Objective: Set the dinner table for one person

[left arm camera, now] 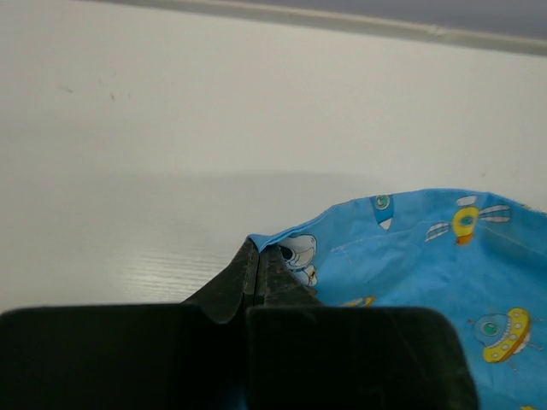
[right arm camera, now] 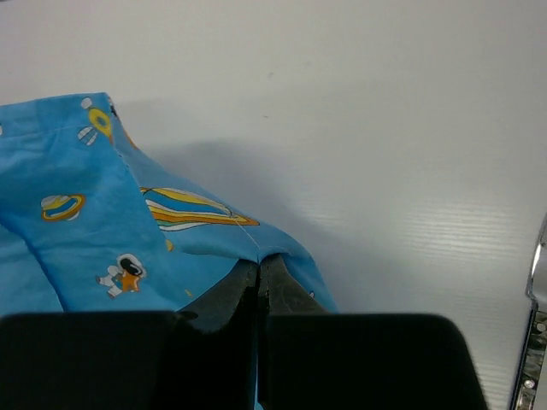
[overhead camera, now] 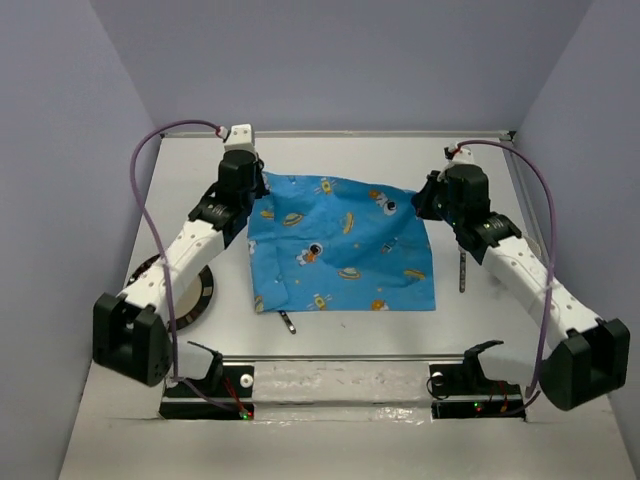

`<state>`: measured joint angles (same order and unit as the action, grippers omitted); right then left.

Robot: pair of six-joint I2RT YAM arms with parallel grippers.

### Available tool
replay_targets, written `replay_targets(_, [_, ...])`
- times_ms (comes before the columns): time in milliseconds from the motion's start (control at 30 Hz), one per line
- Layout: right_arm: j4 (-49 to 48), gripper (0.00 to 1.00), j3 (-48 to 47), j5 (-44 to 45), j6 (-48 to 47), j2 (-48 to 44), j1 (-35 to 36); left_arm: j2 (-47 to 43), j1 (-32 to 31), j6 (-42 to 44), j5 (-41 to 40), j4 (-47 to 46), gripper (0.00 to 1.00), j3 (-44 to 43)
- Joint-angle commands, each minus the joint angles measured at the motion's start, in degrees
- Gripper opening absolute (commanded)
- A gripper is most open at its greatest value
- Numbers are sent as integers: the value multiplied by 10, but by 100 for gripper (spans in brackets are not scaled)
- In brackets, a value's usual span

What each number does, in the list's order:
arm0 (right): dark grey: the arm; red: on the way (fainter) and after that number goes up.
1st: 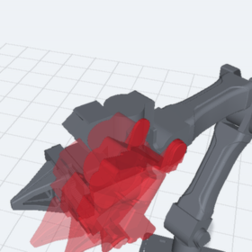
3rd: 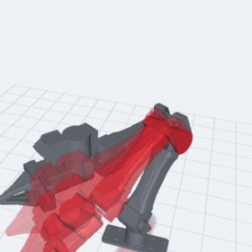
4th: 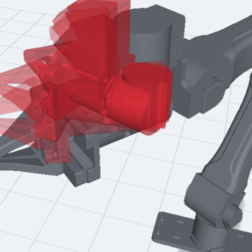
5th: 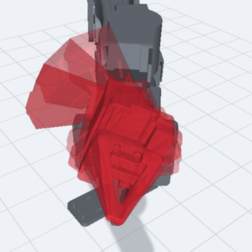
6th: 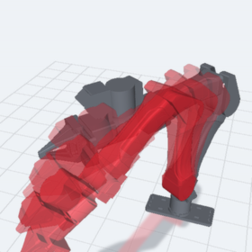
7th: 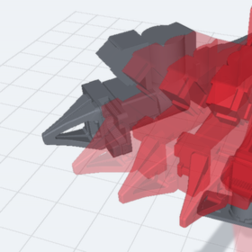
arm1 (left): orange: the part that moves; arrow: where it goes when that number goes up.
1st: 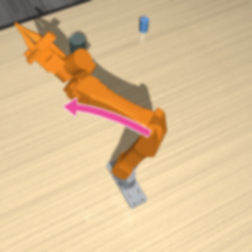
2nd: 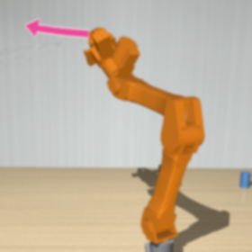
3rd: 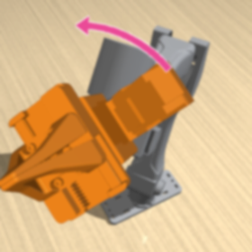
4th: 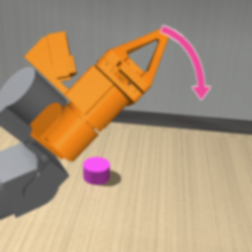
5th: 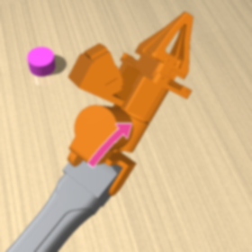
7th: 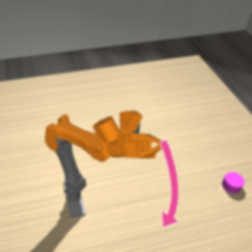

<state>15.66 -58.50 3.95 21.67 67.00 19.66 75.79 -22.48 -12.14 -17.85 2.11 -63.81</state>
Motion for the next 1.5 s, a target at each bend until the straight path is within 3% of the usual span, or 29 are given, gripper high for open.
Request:
replay_targets(0, [-82,0,3,20,12,56,-59,82,38,11,19,-85,0,-45])
replay_targets(167, [-109,0,-27,-2,13,160,-111,183,53,26,55,-116,0,-82])
replay_targets(233, [-114,0,-44,-6,8,199,-123,225,54,28,62,-113,8,-93])
replay_targets(300, [-120,0,-83,-5,-6,258,-123,246,60,24,66,-111,29,-101])
replay_targets(333, [-119,0,-99,-14,-9,278,-123,261,60,17,69,-108,45,-103])
replay_targets(400, [-119,1,-135,-23,-21,324,-123,271,67,14,74,-94,53,-107])
replay_targets(433, [-117,5,-147,-28,-30,348,-123,271,68,14,72,-87,63,-112])
replay_targets(467, [-114,10,-158,-28,-36,356,-123,270,69,14,68,-81,72,-114])
replay_targets(500, [-107,28,-179,-29,-39,363,-123,263,70,15,54,-67,98,-116])
replay_targets(533, [-99,36,-188,-30,-42,366,-123,258,70,16,47,-62,99,-118])
replay_targets(633, [-92,68,-193,-72,-46,351,-123,221,72,23,35,-44,99,-120])
replay_targets(767, [-108,70,-148,-108,-23,303,-95,142,53,7,47,-32,98,-78])
replay_targets(800, [-113,63,-135,-115,-15,294,-71,112,40,4,50,-28,96,-66])
replay_targets(867, [-147,54,-83,-156,11,270,-38,81,-13,-2,38,-12,82,-17])
replay_targets(900, [-162,43,-65,-174,20,258,3,48,-30,-24,36,-7,69,4])
replay_targets(967, [-208,24,-27,-178,45,248,44,15,-67,-60,44,-9,57,75])
replay_targets(1000, [-218,12,5,-180,52,242,64,-19,-76,-81,50,-11,55,101])
replay_targets(1033, [-228,7,17,-185,57,237,108,-37,-81,-116,53,-17,55,129])
replay_targets(1100, [-240,6,37,-174,57,218,160,-80,-80,-147,51,-34,55,204])
replay_targets(1167, [-242,19,51,-146,46,210,223,-149,-78,-169,32,-34,56,237])
replay_targets(1200, [-242,31,54,-141,43,207,238,-182,-74,-169,21,-29,56,237])
replay_targets(1300, [-242,43,58,-137,29,224,284,-209,-69,-158,0,3,56,215])
replay_targets(1467, [-235,43,20,-116,11,284,351,-225,-27,-141,15,13,56,192])
